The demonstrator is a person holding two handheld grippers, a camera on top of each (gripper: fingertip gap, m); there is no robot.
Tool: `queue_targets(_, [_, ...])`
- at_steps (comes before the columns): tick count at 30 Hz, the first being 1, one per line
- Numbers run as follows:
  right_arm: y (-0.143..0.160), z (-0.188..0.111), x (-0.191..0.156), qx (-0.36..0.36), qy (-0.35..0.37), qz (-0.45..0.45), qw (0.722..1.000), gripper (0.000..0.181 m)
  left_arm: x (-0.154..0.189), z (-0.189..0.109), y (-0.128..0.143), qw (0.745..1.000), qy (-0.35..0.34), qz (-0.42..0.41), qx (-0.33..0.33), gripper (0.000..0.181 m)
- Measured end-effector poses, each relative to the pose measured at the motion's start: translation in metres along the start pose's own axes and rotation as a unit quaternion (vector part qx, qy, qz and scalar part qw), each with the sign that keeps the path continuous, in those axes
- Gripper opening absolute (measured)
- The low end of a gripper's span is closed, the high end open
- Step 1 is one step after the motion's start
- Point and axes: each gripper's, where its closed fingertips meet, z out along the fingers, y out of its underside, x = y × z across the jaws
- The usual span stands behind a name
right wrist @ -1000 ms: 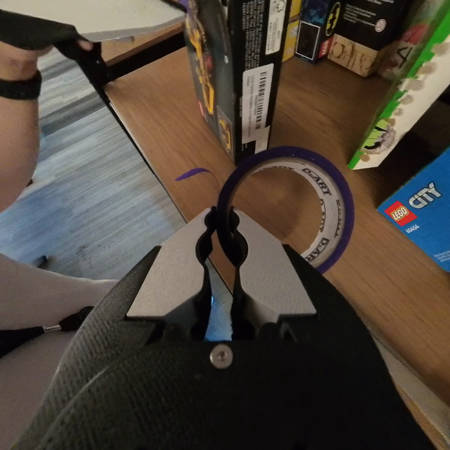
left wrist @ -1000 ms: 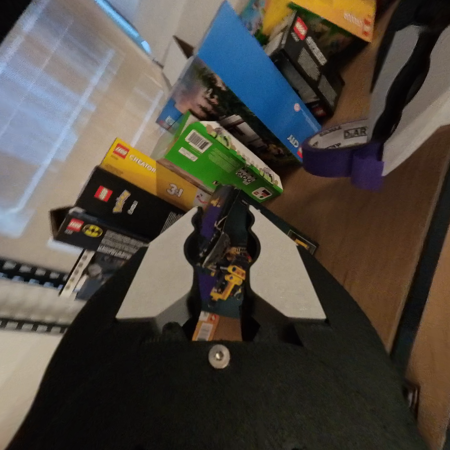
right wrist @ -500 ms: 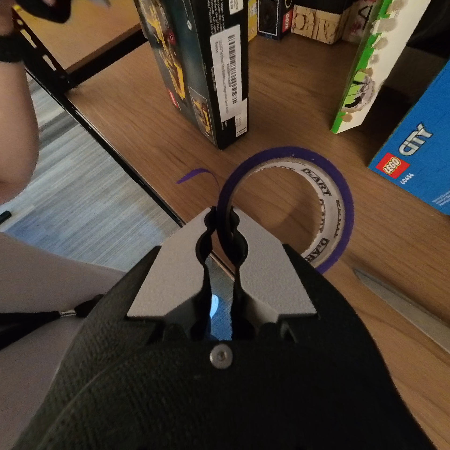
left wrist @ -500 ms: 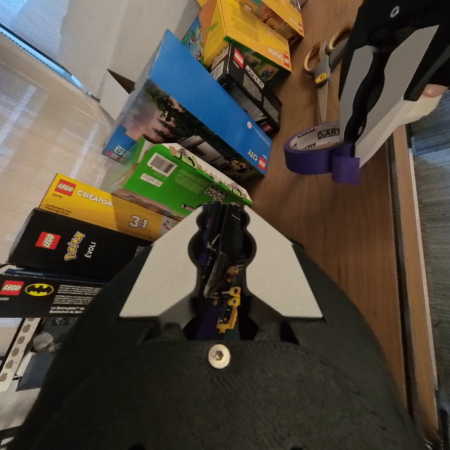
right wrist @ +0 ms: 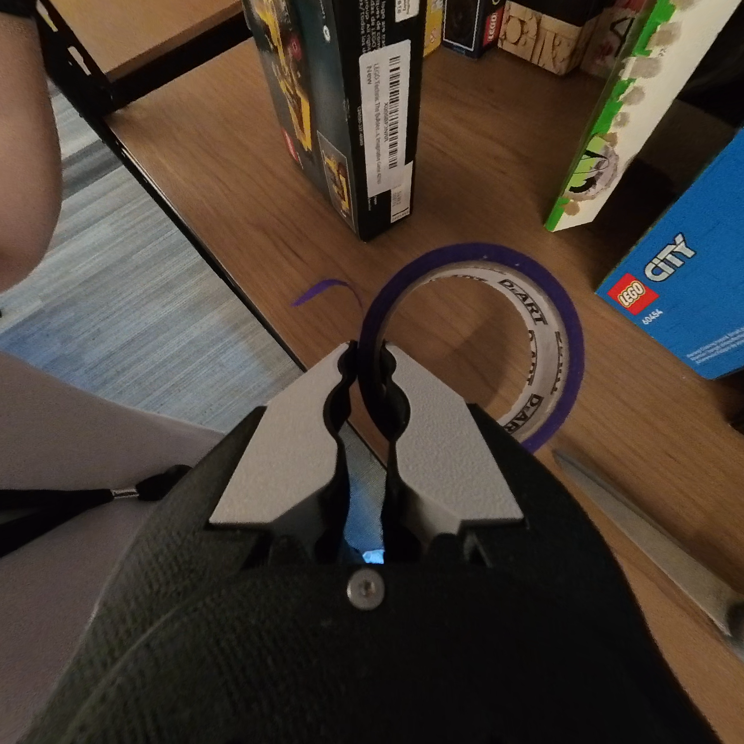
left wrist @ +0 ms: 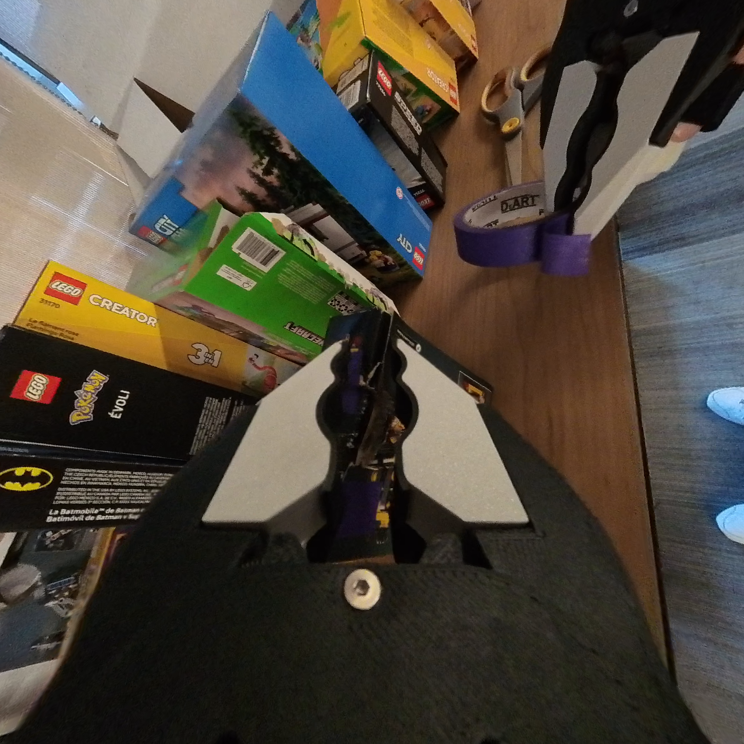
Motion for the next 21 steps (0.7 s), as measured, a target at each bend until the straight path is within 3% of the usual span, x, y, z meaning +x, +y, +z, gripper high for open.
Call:
queue_targets(5, [-0.003,0.002,0.001,0.007,-0.006,0.003,1.0,0.009,0.001,0.005,0.001,0.999,0.016,0.033,-0.012,0.019])
queue_targets(11, [-0.007,0.002,0.004,0.014,-0.001,0.001,1.0,0.009,0.0,0.011,0.001,0.998,0.055,-0.03,-0.003,0.008])
queue_targets(21, [-0.009,0.004,0.004,0.02,-0.002,0.0,1.0,0.009,-0.009,0.017,0.003,0.993,0.0,-0.116,-0.033,0.007])
